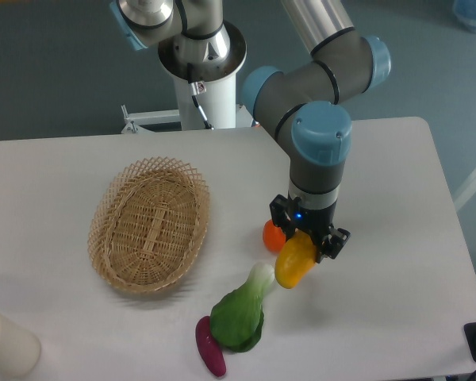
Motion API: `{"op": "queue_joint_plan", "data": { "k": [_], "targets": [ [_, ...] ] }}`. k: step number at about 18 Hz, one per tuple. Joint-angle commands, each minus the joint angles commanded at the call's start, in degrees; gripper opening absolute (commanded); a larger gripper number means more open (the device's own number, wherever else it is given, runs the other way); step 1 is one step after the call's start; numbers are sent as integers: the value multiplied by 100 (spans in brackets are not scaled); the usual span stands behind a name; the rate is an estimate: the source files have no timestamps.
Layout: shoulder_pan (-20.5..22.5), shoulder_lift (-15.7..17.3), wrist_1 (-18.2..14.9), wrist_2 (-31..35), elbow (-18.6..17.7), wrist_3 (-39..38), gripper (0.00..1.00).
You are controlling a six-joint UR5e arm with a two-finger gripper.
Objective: Pick up the mango from the basket
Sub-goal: 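Lift the mango out of the basket and carry it beside the orange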
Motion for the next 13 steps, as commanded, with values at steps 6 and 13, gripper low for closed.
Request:
{"op": "queue_joint_plan", "data": {
  "k": [6,13],
  "targets": [
    [9,-9,18,237,-114,202,45],
    [26,0,44,352,-220,475,46]
  ]
}}
